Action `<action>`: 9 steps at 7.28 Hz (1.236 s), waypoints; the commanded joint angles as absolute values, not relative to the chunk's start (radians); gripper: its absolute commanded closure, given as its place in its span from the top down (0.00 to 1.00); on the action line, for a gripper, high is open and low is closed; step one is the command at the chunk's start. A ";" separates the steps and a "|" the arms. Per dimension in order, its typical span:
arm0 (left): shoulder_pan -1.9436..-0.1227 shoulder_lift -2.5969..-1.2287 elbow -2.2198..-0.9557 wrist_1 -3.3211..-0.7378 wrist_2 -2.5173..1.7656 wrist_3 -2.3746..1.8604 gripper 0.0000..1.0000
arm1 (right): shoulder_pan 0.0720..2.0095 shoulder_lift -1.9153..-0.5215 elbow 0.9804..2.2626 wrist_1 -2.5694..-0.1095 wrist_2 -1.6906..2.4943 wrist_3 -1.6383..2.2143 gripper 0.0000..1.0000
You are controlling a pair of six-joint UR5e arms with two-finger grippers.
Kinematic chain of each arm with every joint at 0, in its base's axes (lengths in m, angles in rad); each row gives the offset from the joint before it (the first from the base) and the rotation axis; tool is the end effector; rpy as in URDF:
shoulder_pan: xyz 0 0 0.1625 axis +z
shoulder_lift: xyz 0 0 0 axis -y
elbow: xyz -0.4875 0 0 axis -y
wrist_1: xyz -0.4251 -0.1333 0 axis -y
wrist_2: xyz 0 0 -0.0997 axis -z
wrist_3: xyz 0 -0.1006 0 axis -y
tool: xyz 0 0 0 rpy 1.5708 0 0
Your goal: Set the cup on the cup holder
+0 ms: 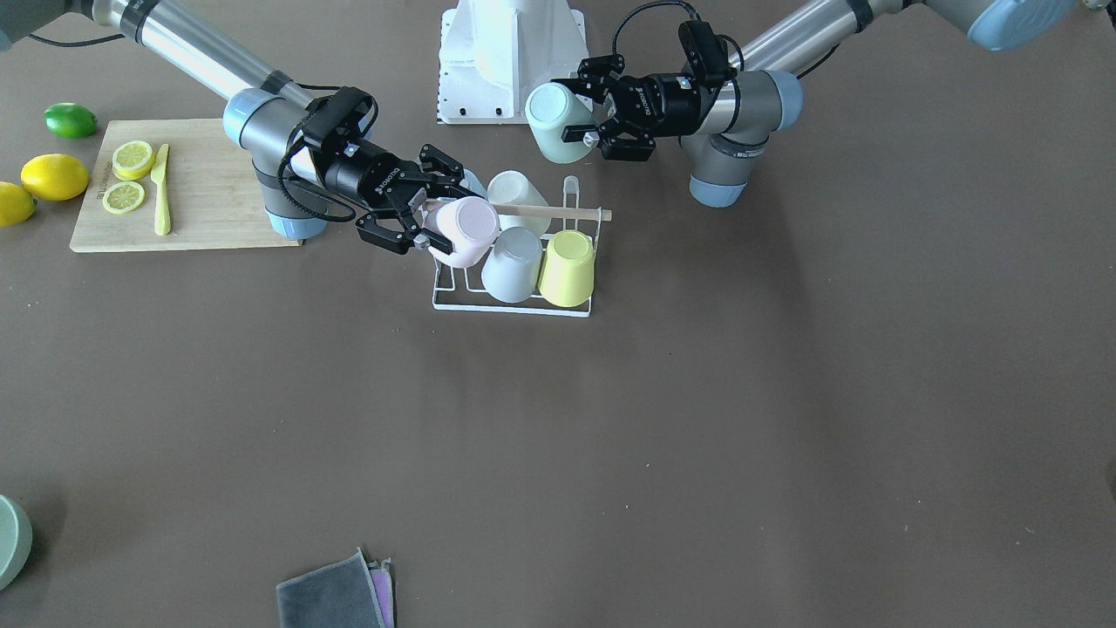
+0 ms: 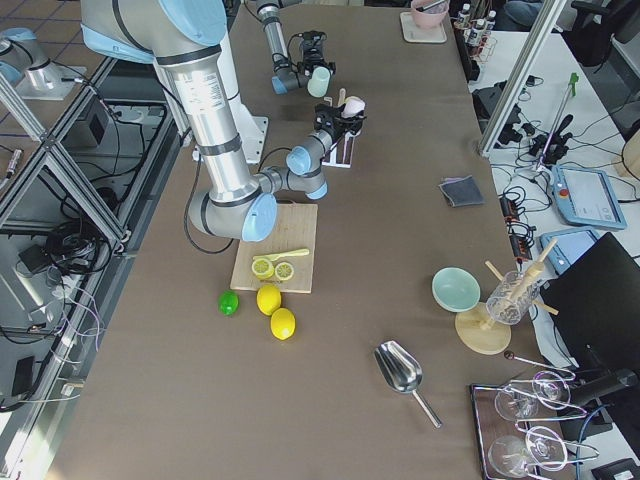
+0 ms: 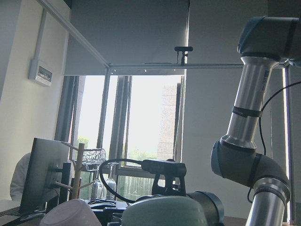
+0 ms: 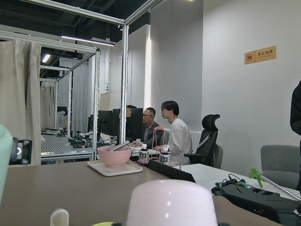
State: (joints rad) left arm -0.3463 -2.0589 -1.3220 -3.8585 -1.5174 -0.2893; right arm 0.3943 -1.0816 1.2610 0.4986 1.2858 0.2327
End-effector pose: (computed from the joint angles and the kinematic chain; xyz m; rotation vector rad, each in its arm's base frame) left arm 0.5343 -0.3402 0.3527 1.8708 1.7373 0.3043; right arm -0.5473 -0.4027 0.3788 1.7891 -1.3211 -0.1992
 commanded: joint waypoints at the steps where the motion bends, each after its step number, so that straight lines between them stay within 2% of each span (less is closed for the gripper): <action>1: -0.377 -2.062 -1.299 -3.858 -1.500 -0.288 0.09 | 0.388 -1.083 1.253 0.511 1.285 0.219 0.60; 2: -0.380 -2.066 -1.286 -3.858 -1.500 -0.288 0.09 | 0.390 -1.085 1.253 0.511 1.284 0.225 0.76; 3: -0.380 -2.071 -1.275 -3.858 -1.499 -0.287 0.09 | 0.393 -1.091 1.256 0.511 1.284 0.232 0.96; 7: -0.376 -2.094 -1.244 -3.863 -1.485 -0.288 0.10 | 0.432 -1.100 1.272 0.505 1.293 0.236 1.00; 9: -0.377 -2.091 -1.244 -3.872 -1.485 -0.288 0.10 | 0.524 -1.175 1.369 0.334 1.479 0.343 1.00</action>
State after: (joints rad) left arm -0.3761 -2.0918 -1.2441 -3.8654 -1.4850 -0.2884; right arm 0.4642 -1.1307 1.3148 0.4407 1.3634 0.2695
